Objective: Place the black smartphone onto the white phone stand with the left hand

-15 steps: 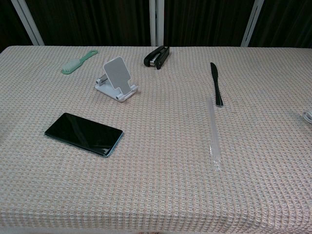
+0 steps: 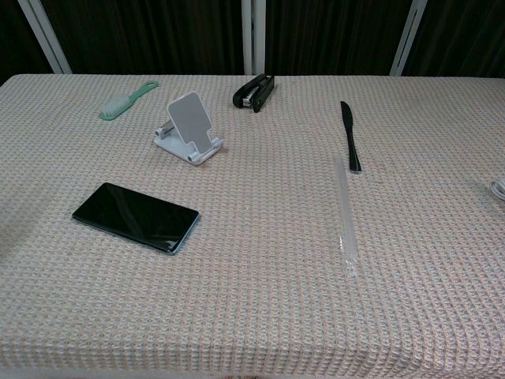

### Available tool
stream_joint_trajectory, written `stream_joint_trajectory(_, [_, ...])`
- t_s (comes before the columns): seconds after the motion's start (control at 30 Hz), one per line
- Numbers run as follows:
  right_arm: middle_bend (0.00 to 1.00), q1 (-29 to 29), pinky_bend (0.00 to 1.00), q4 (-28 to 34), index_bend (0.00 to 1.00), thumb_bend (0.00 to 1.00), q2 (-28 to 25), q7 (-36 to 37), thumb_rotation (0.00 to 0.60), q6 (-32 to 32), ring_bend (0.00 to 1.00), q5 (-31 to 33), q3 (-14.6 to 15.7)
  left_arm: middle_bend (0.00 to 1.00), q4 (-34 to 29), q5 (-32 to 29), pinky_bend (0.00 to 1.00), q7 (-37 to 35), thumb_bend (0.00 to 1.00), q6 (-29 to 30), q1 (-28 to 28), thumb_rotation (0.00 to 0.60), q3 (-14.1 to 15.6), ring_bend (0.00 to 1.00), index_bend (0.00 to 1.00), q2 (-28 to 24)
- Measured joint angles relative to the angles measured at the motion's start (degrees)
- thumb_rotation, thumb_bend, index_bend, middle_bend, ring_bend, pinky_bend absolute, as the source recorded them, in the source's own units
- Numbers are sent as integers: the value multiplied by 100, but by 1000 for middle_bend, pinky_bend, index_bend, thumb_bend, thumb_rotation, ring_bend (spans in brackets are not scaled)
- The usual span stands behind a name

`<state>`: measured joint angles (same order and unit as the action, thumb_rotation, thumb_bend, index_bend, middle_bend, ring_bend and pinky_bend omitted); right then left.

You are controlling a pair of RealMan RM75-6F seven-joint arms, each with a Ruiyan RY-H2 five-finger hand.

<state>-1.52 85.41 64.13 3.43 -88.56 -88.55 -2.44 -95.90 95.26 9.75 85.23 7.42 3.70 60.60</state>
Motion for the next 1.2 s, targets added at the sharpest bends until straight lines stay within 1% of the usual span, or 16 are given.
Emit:
stream_joint_trajectory(0.07, [0,10,0,46,0,176,-38,-13,600,-18,0,46,-33,43,-351,54,215,292,155,-254,170,600,-30,46,115,-84])
stream_joint_trajectory(0.13, [0,14,0,89,0,176,-87,-28,600,-48,0,66,-68,49,-611,78,219,497,156,-537,345,600,-70,47,118,-112])
stream_joint_trajectory(0.27, [0,26,0,163,0,176,-238,-66,600,-134,0,84,-135,55,-1020,-73,221,892,159,-1349,820,600,-238,49,98,-41])
stream_joint_trajectory(0.3, [0,29,0,162,0,176,-256,-65,600,-140,0,99,-146,55,-1104,-210,220,1025,159,-1607,959,600,-300,49,88,14])
stream_joint_trajectory(0.33, [0,32,0,158,0,176,-264,-57,600,-136,0,120,-153,54,-1140,-295,221,1085,159,-1731,1024,600,-329,49,78,45])
stream_joint_trajectory(0.43, [0,38,0,118,0,176,-269,29,600,-80,0,189,-158,45,-1258,-859,220,1298,159,-2271,1327,600,-472,49,49,238])
stream_joint_trajectory(0.57, [0,46,0,-40,0,176,-234,141,600,2,0,246,-141,43,-1201,-1728,216,1695,160,-2873,1793,600,-680,49,47,754])
stream_joint_trajectory(0.67, [0,56,0,-157,0,176,-190,251,600,23,0,280,-141,43,-1042,-2045,215,2122,160,-3031,2040,600,-763,49,47,1186])
stream_joint_trajectory(0.8, [0,71,0,-236,0,176,-175,323,600,6,0,283,-148,44,-801,-2397,215,2597,164,-3145,2299,600,-784,49,50,1626])
stream_joint_trajectory(0.97, [0,72,0,-255,0,176,-176,321,600,2,0,254,-143,44,-560,-2808,215,2727,169,-3325,2525,600,-757,49,58,1887])
stream_joint_trajectory(1.1, [0,90,0,-259,0,176,-161,324,600,-19,0,253,-140,44,-368,-3023,216,2768,172,-3379,2670,600,-742,49,99,2067])
stream_joint_trajectory(1.2, [0,105,0,-266,0,176,-163,326,600,-38,0,264,-145,44,-272,-3128,216,2852,173,-3400,2748,600,-700,49,108,2139])
